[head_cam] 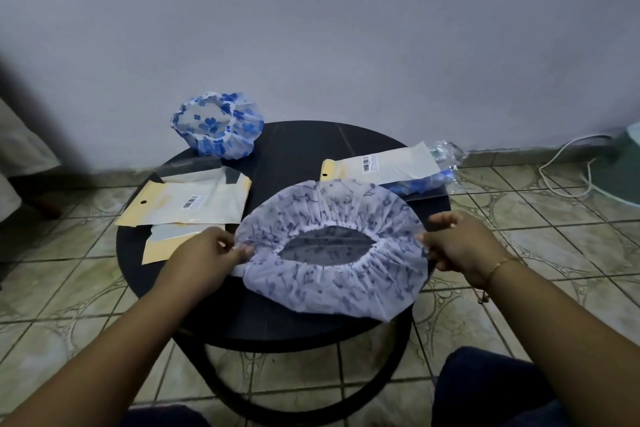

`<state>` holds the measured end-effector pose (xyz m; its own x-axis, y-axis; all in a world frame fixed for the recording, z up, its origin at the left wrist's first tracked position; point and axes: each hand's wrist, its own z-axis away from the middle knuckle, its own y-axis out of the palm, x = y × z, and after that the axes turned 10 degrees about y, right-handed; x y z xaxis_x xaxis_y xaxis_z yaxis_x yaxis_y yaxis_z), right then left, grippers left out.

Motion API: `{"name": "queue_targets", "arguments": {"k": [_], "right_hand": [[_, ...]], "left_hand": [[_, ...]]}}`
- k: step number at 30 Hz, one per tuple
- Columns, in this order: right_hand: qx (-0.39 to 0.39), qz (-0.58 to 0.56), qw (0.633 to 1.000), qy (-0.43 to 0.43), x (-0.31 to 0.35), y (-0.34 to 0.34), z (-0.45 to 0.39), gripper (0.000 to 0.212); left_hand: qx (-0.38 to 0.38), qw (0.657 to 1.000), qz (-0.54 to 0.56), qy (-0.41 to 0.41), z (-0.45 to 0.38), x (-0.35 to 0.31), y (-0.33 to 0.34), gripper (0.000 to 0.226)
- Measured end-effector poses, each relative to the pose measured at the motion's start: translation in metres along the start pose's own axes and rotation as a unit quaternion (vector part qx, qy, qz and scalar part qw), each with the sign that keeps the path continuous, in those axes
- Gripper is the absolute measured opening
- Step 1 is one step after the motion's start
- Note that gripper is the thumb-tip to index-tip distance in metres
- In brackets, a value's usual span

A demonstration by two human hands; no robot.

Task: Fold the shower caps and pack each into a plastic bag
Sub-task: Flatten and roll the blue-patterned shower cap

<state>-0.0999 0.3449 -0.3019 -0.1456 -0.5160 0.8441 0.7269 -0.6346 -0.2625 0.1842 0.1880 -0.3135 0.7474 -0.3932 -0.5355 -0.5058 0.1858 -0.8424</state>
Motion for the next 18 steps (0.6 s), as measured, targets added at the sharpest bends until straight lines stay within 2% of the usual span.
{"name": "queue_targets", "arguments": {"k": [3, 5, 7, 8, 9, 13, 18], "right_hand": [[-0.016, 0.052, 0.995, -0.087, 0.003, 0.004, 0.006, 0.034], [-0.012, 0.042, 0.992, -0.114, 0.003, 0.004, 0.009, 0.034], [0.008, 0.036, 0.992, -0.117, 0.002, 0.002, 0.011, 0.037], [0.013, 0.052, 0.991, -0.12, 0.001, 0.002, 0.011, 0.035], [0.016, 0.074, 0.989, -0.125, -0.001, 0.001, 0.012, 0.032], [0.051, 0.093, 0.987, -0.121, -0.005, 0.003, 0.011, 0.027], [0.085, -0.015, 0.993, -0.077, -0.002, 0.001, 0.01, 0.04]], "left_hand": [[-0.114, 0.981, -0.054, 0.149, 0.006, -0.001, 0.002, 0.03], [-0.162, 0.94, -0.079, 0.288, 0.01, -0.003, -0.002, 0.018], [-0.173, 0.888, -0.122, 0.409, 0.01, 0.001, -0.001, 0.006], [-0.151, 0.877, -0.137, 0.436, 0.01, 0.004, 0.002, 0.017], [-0.111, 0.881, -0.138, 0.438, 0.011, 0.006, 0.004, 0.028], [0.055, 0.93, -0.099, 0.349, 0.011, 0.009, 0.01, 0.075], [0.197, 0.924, -0.146, 0.292, 0.013, 0.007, 0.007, 0.095]]}}
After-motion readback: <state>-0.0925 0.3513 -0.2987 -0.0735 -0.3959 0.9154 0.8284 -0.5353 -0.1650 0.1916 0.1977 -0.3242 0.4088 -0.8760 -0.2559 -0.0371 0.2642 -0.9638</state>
